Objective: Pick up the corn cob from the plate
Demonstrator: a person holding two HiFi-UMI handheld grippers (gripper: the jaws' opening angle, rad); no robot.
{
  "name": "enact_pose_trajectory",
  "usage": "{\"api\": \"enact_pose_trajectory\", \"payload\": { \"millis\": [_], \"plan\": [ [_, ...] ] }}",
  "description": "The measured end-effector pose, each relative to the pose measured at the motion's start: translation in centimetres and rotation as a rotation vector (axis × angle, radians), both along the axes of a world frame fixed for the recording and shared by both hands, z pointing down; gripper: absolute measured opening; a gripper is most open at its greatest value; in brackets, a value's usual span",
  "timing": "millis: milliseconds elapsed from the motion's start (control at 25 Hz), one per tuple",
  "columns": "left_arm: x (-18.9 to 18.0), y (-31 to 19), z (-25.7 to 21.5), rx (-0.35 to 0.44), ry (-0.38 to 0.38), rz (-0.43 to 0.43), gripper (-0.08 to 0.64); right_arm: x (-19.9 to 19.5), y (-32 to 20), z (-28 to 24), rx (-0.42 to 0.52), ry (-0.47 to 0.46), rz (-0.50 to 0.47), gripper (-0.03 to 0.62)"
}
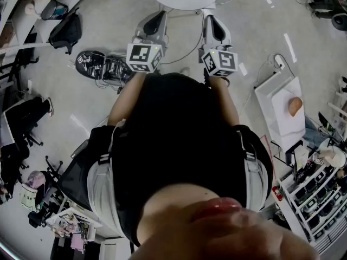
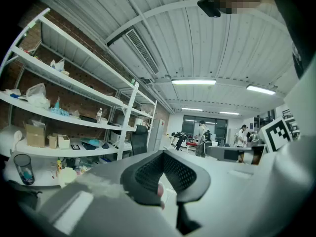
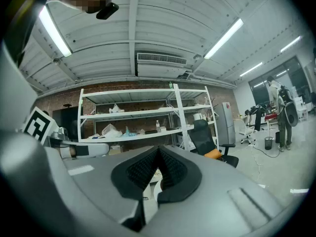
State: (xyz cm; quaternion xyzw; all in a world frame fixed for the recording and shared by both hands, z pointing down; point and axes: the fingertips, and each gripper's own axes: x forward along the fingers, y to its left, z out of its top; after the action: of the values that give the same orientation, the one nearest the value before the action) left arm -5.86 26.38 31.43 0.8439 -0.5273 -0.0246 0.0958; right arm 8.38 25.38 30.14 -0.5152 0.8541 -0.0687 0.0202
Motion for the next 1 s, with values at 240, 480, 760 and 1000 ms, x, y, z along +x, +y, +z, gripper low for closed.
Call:
{"api": "enact_pose_trajectory", "payload": {
  "millis": [240, 480, 760, 1000],
  "plan": [
    [0.3, -0.3, -0.5, 0.004, 0.002, -0.001, 0.006, -0.3, -0.2, 0.0, -0.002, 0.019, -0.011, 0.006],
    [0.2, -0.1, -0.4, 0.003, 0.000, 0.001, 0.006, -0.4, 0.1, 0.2, -0.004, 0.023, -0.008, 0.006],
    [-0.8, -0.3, -0.6, 0.003, 0.003, 0.018, 0.006, -1.6, 0.0, -0.1, -0.001, 0.034, 0.004, 0.008],
    [-2.5, -0.8, -0.5, 0.003, 0.001, 0.049, 0.006, -3.5, -0.4, -0.2, -0.005, 0.026, 0.025, 0.008]
  ]
}}
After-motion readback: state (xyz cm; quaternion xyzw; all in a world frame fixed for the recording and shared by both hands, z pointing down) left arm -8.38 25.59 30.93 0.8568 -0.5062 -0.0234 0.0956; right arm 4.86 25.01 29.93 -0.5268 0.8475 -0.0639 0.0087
